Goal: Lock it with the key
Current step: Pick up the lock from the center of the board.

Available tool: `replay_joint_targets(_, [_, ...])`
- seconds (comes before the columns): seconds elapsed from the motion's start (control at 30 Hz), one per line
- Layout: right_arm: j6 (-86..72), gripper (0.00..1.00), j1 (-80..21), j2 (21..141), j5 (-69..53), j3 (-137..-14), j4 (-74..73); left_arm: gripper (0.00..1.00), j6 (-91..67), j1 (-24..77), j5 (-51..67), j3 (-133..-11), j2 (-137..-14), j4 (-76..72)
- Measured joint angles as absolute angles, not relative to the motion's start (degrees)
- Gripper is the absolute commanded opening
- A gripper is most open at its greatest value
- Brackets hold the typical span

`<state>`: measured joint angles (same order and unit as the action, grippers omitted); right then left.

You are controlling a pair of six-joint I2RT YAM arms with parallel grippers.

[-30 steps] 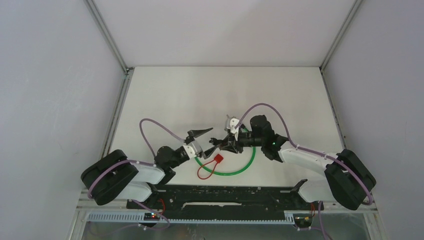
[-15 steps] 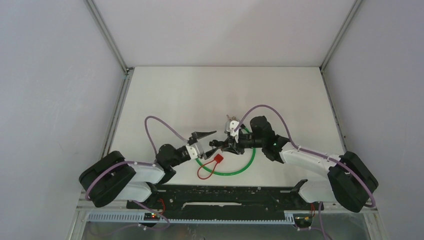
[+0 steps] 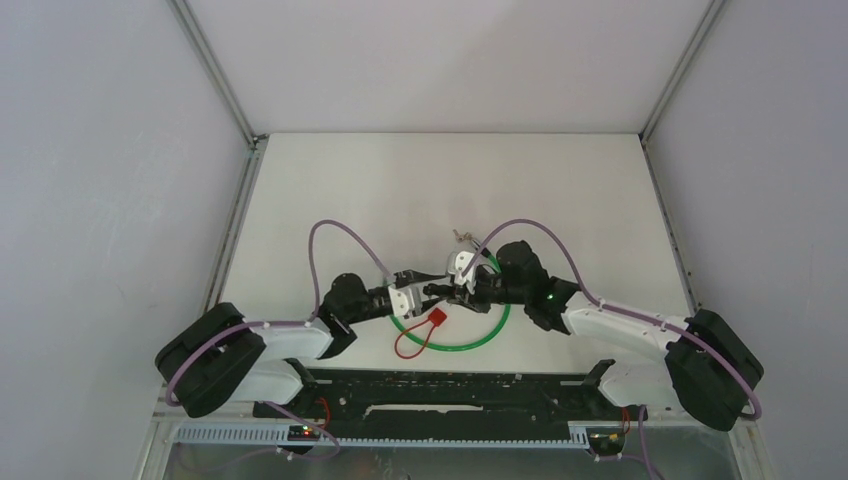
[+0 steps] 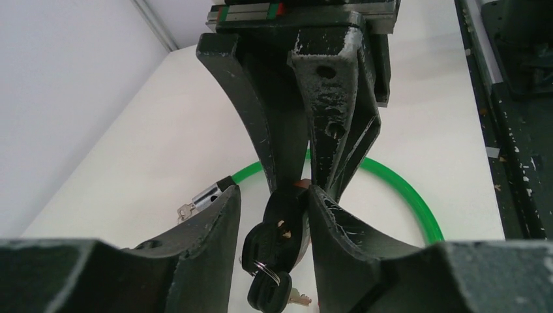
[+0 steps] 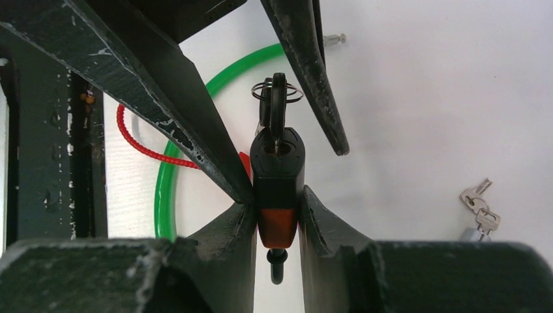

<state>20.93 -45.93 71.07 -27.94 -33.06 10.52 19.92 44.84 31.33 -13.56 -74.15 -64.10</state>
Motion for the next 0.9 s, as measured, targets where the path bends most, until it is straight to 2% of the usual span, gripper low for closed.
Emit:
replay_joint_targets(0.2, [21.5, 0.0, -47.1, 70.3, -24.8, -31.8, 10.4, 0.6, 21.6, 44.8, 32.2, -14.9, -73.8, -59.8])
replay_joint_targets(0.47, [22.5, 0.0, -48.1, 68.6, -23.7, -31.2, 12.6, 0.64, 22.3, 44.6, 34.5, -14.9, -73.7, -53.6])
replay_joint_targets(0.9, [24.2, 0.0, -50.1, 68.7, -22.6, -31.2, 12.3, 0.44, 23.6, 44.0, 35.8, -14.9, -72.1, -50.2])
